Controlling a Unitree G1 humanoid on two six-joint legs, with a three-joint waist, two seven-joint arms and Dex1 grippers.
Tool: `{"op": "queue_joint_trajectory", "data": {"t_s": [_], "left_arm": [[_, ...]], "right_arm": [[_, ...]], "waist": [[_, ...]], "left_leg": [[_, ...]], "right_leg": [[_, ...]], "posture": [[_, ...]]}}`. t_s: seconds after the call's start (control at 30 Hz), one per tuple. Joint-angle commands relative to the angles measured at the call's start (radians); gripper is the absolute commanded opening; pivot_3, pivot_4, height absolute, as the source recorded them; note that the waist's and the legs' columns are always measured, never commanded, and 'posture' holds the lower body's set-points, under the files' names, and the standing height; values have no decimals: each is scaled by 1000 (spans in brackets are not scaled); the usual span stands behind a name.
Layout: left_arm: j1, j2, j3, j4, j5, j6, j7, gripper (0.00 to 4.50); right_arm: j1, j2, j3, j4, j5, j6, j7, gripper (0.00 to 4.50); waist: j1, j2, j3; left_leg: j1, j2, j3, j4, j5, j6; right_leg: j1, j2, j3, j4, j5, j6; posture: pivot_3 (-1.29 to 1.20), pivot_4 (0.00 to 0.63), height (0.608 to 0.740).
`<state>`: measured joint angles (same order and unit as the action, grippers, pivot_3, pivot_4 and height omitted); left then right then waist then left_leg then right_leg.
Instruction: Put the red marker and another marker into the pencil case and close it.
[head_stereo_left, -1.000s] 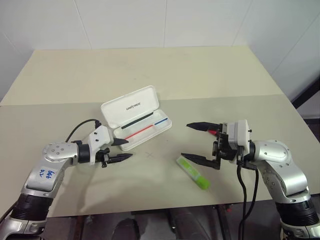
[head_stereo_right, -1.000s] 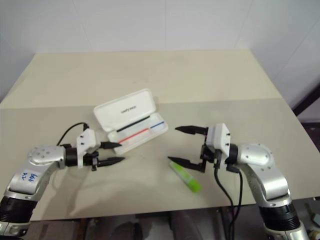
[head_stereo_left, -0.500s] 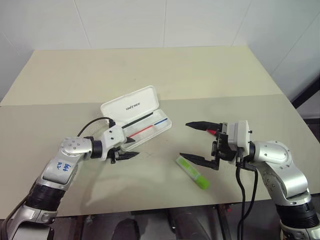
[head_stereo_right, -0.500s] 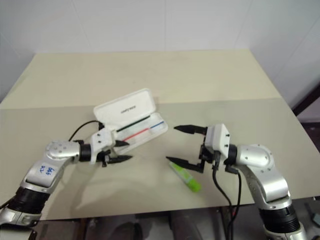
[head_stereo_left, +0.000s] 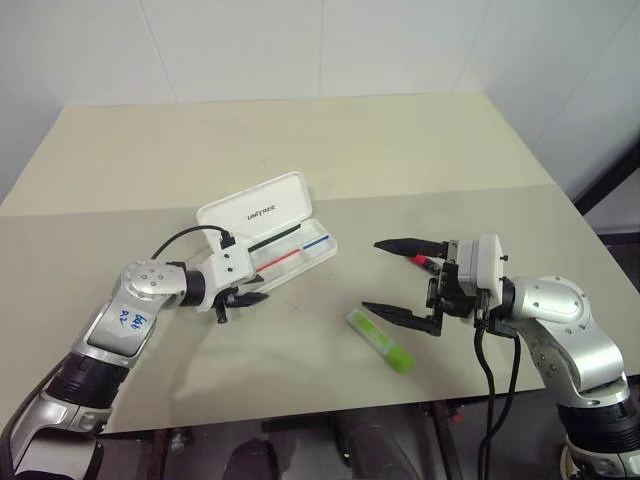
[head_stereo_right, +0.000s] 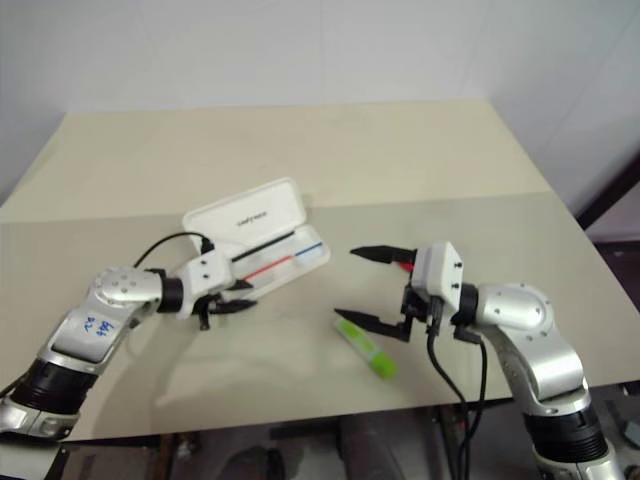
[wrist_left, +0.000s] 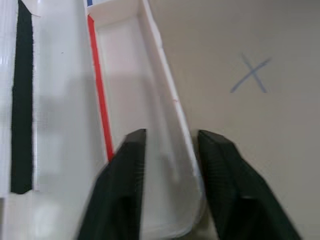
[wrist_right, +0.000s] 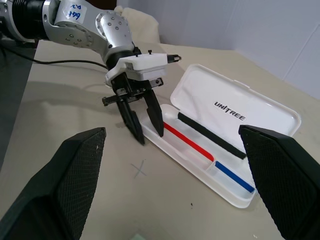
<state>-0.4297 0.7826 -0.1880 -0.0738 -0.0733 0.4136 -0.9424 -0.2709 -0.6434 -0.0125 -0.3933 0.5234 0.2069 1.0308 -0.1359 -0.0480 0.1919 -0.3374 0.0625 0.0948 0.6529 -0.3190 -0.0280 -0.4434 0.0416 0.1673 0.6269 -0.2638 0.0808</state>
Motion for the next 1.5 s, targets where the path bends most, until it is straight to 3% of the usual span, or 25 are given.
{"op": "queue_joint_trajectory", "data": {"t_s": [0.03, 0.1, 0.47, 0.63, 0.83, 1.3, 1.5], "left_arm": [[16, 22, -40, 27, 55, 22, -9, 425], [15, 21, -45, 25, 55, 18, -12, 13], [38, -37, -37, -47, -25, -78, -72, 13], [59, -23, -32, -96, -29, -134, -122, 13], [102, 15, -22, -120, -38, -223, -205, 13], [157, 47, -39, -284, -30, -12, -199, 13], [169, 71, -42, -291, -20, -27, -205, 13]], "right_arm": [[-17, -20, -43, -43, 29, 3, -1, 4500], [-19, -28, -45, -41, 34, 6, 3, 4500], [-37, -70, -61, 31, 35, 7, 54, 4500], [-40, -71, -62, 36, 36, 13, 62, 4500], [-34, -71, -60, 25, 41, 28, 63, 4500], [6, -84, -85, -13, 63, 38, 57, 4500], [1, -73, -75, -6, 56, 27, 54, 4500]], "waist": [[-1, -1, -1], [-1, -3, -2], [3, -6, -4], [5, -5, -4], [13, -5, -4], [27, -5, -4], [27, -5, -4]], "left_leg": [[0, 0, 0, 0, 0, 0], [1, 0, 0, 0, 0, 0], [0, -2, -1, 0, 1, 1], [-1, -4, -1, -2, -3, 2], [-4, -2, -1, 0, -12, 2], [-6, 2, -1, 9, -24, 3], [-5, 2, -1, 11, -24, 4]], "right_leg": [[0, 0, 0, 0, 0, 0], [1, 0, 0, 0, 0, 0], [2, -3, 0, -1, -2, -1], [1, -8, -1, -1, 0, 10], [-1, -17, -6, -1, -9, 13], [-1, -16, -10, 1, -16, 13], [-1, -15, -10, 3, -16, 13]], "posture": [[0, 150, 740], [0, 150, 740], [0, 150, 740], [0, 150, 740], [0, 150, 740], [0, 150, 740], [0, 150, 740]]}}
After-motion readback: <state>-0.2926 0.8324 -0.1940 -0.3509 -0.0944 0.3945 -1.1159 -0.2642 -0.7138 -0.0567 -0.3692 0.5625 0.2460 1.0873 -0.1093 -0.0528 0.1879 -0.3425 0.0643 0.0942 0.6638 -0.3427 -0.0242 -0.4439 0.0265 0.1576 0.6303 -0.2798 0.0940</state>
